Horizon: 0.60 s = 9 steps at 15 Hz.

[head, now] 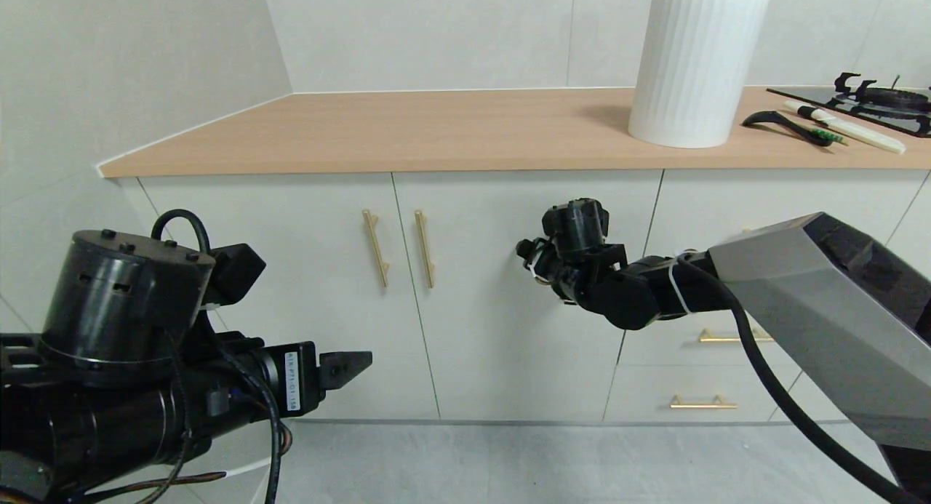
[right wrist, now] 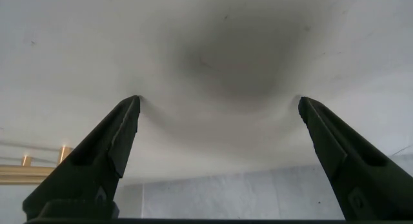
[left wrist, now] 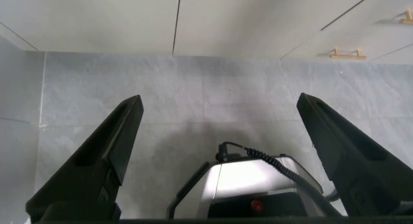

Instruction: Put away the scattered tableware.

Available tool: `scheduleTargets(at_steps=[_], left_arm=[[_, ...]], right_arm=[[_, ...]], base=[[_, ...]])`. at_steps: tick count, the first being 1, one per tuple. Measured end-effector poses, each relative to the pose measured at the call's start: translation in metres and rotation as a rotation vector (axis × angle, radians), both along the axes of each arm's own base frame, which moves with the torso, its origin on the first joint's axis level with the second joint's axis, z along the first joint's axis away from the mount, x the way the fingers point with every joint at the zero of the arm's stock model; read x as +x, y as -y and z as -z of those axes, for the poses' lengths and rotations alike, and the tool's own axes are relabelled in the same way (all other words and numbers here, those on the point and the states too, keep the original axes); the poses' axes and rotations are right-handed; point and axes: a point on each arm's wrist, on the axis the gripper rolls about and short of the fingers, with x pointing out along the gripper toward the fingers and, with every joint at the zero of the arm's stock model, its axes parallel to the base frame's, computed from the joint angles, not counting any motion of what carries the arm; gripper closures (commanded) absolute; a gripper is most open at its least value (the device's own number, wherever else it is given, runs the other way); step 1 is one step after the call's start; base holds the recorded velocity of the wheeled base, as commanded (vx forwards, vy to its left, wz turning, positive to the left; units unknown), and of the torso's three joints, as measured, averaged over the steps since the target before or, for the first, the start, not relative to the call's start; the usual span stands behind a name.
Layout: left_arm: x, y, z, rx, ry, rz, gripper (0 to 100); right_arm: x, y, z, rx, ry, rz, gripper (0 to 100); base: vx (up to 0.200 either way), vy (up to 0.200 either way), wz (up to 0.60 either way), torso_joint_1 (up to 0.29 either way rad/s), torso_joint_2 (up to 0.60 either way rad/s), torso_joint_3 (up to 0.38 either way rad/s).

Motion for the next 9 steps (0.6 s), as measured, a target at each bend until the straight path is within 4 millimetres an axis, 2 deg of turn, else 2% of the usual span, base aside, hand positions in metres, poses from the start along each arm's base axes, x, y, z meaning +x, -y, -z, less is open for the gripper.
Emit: scheduleTargets(at_steps=[4, 7, 9], left_arm=[[0.000, 0.000, 0.000, 0.001, 0.001, 0.000, 0], [-0.001, -0.001, -0.001, 0.003, 0.006, -0.004, 0], [-0.002, -0.002, -0.002, 0.007, 0.015, -0.012, 0]], right_arm=[[-0.014, 0.003, -0.001, -0.001, -0.038, -0.060, 0], [-0.055, 0.016, 0.001, -0.015, -0.147, -0.316, 0], [-0.083, 0.030, -0.012, -0.037, -0.116, -0.465, 0]], base=[[0.000, 0.000, 0.00, 0.000, 0.00, 0.000], [0.000, 0.000, 0.00, 0.000, 0.00, 0.000], [0.000, 0.000, 0.00, 0.000, 0.00, 0.000]])
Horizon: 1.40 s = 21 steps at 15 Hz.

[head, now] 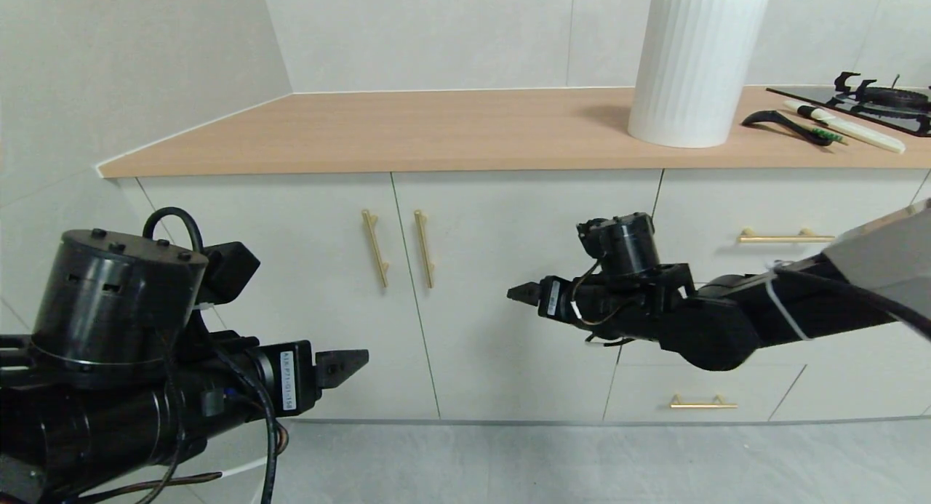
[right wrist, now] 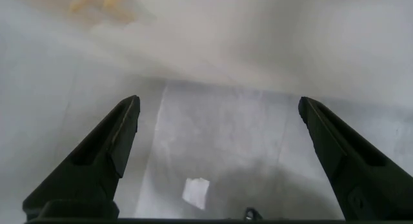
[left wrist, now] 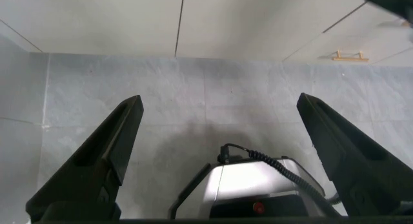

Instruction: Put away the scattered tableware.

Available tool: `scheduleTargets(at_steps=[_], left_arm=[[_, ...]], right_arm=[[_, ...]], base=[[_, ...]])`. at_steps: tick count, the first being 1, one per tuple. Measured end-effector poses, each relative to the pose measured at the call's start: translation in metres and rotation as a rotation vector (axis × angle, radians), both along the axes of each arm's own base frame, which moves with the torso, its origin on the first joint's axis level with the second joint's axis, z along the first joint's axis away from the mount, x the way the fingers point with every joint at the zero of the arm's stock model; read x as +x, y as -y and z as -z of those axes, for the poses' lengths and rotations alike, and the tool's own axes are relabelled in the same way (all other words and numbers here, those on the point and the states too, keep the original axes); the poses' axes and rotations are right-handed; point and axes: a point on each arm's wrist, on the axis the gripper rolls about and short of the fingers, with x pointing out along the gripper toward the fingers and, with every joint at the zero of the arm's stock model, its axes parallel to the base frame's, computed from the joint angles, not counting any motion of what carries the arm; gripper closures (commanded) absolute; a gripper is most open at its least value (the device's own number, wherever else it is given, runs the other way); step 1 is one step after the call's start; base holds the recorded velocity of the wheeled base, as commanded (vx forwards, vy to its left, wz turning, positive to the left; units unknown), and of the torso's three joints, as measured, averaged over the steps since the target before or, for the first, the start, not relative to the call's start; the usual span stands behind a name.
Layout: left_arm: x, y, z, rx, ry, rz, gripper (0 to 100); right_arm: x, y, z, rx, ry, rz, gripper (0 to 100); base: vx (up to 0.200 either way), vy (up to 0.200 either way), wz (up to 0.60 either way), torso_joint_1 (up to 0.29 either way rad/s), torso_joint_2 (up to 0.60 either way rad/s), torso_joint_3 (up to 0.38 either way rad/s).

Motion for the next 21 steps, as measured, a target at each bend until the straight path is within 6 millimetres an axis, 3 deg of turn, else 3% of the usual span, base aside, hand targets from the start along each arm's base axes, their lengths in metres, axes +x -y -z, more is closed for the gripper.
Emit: scheduleTargets(at_steps=[4, 8, 10, 16, 19, 21], left_arm=[[-0.007, -0.005, -0.009, 0.020, 0.049, 0.021, 0], [-0.026, -0.016, -0.028, 0.020, 0.149, 0.051, 0], [-0.042, -0.027, -0.039, 0.005, 0.218, 0.059, 0], [-0.123, -0.083, -0.049, 0.011, 0.495, 0.006, 0], [-0.171, -0.107, -0.043, 0.048, 0.666, -0.071, 0], [-0.200, -0.116, -0.029, 0.135, 0.759, -0.122, 0]], right_arm=[[-0.038, 0.033, -0.029, -0.060, 0.108, -0.040, 0], [-0.070, 0.083, -0.047, -0.126, 0.169, 0.046, 0], [-0.097, 0.106, -0.060, -0.127, 0.216, 0.088, 0], [-0.209, 0.186, -0.080, -0.171, 0.452, 0.218, 0], [-0.269, 0.215, -0.073, -0.229, 0.541, 0.305, 0], [-0.308, 0.227, -0.061, -0.278, 0.571, 0.348, 0]], base=[[0.000, 0.000, 0.00, 0.000, 0.00, 0.000], [0.000, 0.000, 0.00, 0.000, 0.00, 0.000], [0.000, 0.000, 0.00, 0.000, 0.00, 0.000], [0.000, 0.000, 0.00, 0.000, 0.00, 0.000], [0.000, 0.000, 0.00, 0.000, 0.00, 0.000], [0.000, 0.000, 0.00, 0.000, 0.00, 0.000]])
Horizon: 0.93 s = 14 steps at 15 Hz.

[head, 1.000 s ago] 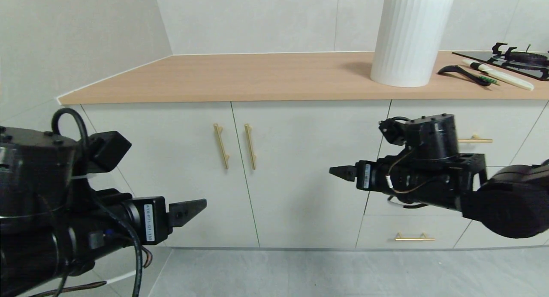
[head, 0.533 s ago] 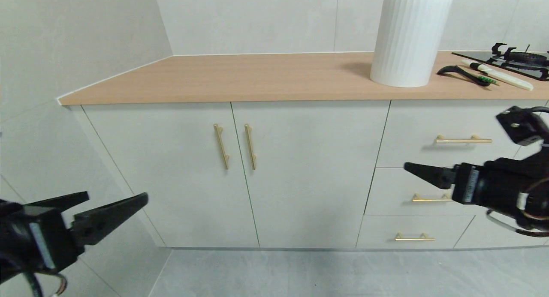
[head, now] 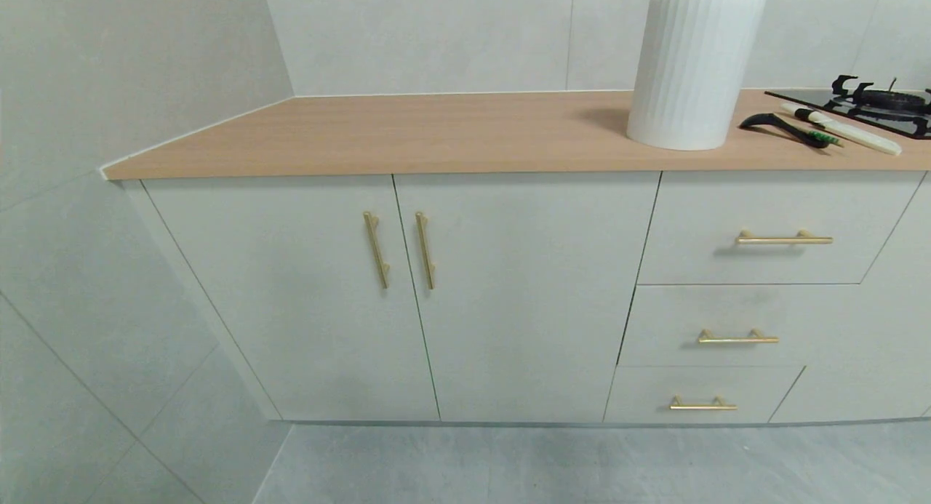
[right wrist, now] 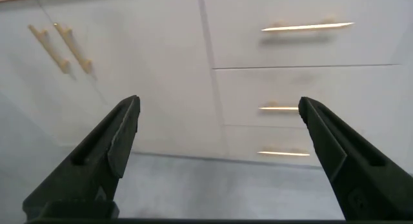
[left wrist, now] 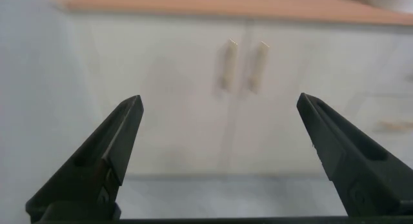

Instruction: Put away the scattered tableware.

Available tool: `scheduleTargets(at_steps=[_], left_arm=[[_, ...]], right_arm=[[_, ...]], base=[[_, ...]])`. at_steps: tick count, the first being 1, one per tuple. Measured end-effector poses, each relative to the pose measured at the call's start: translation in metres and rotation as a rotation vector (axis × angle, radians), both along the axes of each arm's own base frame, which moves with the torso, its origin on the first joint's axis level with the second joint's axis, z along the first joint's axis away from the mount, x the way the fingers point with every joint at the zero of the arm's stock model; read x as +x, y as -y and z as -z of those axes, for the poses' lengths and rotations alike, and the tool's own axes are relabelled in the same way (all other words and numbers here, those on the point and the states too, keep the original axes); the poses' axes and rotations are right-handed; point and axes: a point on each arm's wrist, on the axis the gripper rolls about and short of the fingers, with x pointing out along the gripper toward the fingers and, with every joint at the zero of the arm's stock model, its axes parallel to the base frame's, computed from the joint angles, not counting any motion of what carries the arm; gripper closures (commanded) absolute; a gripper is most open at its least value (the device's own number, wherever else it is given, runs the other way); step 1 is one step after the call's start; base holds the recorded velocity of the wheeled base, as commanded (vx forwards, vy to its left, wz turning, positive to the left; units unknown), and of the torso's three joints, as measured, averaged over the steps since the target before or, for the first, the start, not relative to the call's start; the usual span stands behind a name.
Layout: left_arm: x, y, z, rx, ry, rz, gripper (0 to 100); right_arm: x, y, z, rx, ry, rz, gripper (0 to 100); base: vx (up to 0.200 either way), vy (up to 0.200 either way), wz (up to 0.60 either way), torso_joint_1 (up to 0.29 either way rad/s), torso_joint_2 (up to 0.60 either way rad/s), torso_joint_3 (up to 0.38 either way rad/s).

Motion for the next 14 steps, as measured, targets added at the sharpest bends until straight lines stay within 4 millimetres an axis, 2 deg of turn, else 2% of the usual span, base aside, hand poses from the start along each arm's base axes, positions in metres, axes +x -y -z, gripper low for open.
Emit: scheduleTargets(at_steps=[2, 4, 6, 8, 10, 14], left_arm=[[-0.021, -0.003, 0.018, 0.051, 0.055, -0.066, 0], [-0.029, -0.001, 0.033, 0.033, 0.078, -0.123, 0], [-0.030, 0.001, 0.043, -0.005, 0.079, -0.165, 0], [-0.028, 0.003, 0.055, -0.025, 0.068, -0.225, 0], [-0.026, 0.007, 0.076, -0.002, 0.044, -0.238, 0], [-0.010, 0.009, 0.118, 0.022, -0.023, -0.207, 0]], right_arm=[[-0.038, 0.008, 0.017, -0.063, 0.034, 0.073, 0], [-0.064, 0.009, 0.031, -0.110, 0.084, 0.167, 0], [-0.077, 0.008, 0.045, -0.121, 0.106, 0.228, 0], [-0.080, 0.008, 0.059, -0.116, 0.108, 0.296, 0], [-0.076, 0.008, 0.071, -0.116, 0.090, 0.305, 0], [-0.055, 0.007, 0.101, -0.111, 0.158, 0.260, 0]], base=[[0.000, 0.000, 0.00, 0.000, 0.00, 0.000], [0.000, 0.000, 0.00, 0.000, 0.00, 0.000], [0.000, 0.000, 0.00, 0.000, 0.00, 0.000], [0.000, 0.000, 0.00, 0.000, 0.00, 0.000], [0.000, 0.000, 0.00, 0.000, 0.00, 0.000], [0.000, 0.000, 0.00, 0.000, 0.00, 0.000]])
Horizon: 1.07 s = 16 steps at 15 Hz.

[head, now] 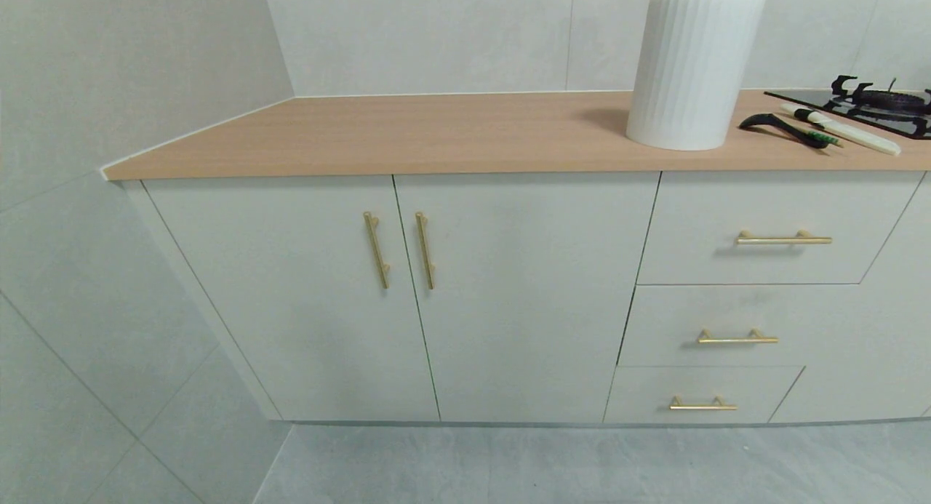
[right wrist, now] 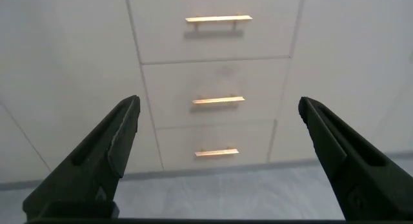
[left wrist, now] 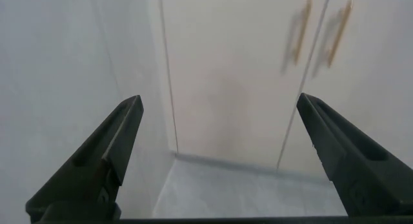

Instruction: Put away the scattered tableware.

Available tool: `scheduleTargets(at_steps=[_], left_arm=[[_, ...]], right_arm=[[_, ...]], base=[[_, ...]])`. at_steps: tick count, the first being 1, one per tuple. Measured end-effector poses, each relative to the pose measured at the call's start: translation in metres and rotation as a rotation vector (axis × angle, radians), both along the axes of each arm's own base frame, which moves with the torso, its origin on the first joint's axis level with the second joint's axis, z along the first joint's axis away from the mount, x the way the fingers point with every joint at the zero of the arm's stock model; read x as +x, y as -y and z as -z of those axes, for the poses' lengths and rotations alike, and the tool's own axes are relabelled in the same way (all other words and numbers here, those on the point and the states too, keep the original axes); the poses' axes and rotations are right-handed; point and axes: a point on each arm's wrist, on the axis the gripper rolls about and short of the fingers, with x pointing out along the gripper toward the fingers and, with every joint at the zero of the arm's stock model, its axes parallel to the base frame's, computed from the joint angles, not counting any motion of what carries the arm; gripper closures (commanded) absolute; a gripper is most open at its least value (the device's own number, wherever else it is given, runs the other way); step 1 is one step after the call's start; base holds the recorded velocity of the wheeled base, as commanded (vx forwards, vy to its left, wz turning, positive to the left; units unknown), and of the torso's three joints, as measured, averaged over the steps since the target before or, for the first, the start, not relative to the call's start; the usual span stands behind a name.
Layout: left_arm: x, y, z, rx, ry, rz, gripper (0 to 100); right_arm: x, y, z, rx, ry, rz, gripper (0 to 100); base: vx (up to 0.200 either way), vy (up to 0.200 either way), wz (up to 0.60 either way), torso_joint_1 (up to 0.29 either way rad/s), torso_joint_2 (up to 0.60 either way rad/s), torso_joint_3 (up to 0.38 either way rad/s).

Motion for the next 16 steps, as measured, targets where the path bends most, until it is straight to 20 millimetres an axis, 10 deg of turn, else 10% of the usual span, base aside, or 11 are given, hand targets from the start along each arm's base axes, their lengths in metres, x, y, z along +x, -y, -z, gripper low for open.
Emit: scheduleTargets(at_steps=[16], left_arm=[[0.010, 0.004, 0.031, 0.010, -0.103, 0.158, 0]], right_arm=[[0.006, -0.003, 0.024, -0.019, -0.136, -0.138, 0]], base=[[0.000, 0.000, 0.00, 0.000, 0.00, 0.000]])
